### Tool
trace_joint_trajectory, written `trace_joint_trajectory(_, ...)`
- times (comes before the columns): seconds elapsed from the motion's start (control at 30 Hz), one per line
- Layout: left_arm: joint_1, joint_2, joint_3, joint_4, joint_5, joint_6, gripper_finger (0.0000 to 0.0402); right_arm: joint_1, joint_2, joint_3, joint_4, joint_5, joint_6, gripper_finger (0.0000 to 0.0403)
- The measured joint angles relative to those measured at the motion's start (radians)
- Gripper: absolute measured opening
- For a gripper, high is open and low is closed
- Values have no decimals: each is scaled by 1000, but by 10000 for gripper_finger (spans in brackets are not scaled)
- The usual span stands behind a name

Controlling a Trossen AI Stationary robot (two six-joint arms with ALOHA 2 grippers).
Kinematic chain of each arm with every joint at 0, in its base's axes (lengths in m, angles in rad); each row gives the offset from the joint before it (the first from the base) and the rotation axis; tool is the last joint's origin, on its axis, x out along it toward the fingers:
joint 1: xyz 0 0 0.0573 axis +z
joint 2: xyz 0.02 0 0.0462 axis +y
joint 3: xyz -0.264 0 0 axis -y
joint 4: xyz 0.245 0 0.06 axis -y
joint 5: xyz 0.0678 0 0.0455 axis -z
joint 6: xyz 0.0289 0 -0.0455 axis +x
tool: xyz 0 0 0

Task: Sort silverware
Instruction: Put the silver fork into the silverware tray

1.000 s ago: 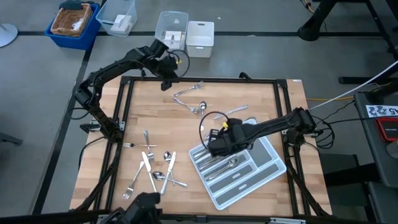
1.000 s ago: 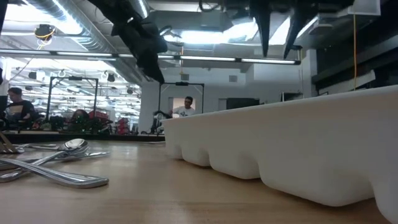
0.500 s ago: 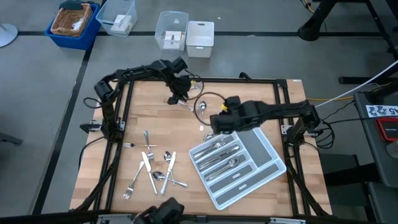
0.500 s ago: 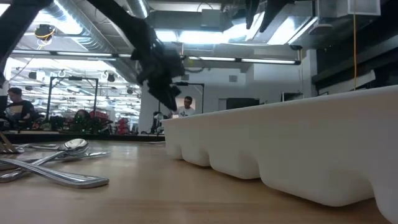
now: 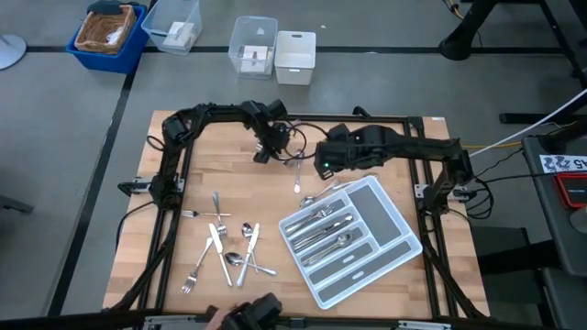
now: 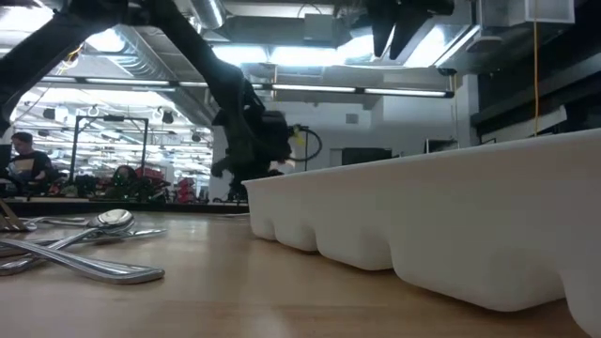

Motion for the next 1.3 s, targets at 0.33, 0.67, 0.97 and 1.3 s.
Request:
trace_joint_trajectory(0.33, -22, 29, 5, 9, -61, -7, 85, -102, -59, 0, 1, -28, -267, 140)
trace_joint_trajectory(0.67, -45, 31, 3, 9, -81, -164, 13, -276, -146, 0, 0, -19, -520, 140)
trace_joint_trajectory(0.97, -40, -22, -8, -46, 0, -449, 5, -515, -178, -6, 1, -22, -746, 140)
trace_joint_trajectory(1.3, -156, -130, -3, -40, 189, -821, 3, -826, -177, -24, 139, -247, -1054, 140)
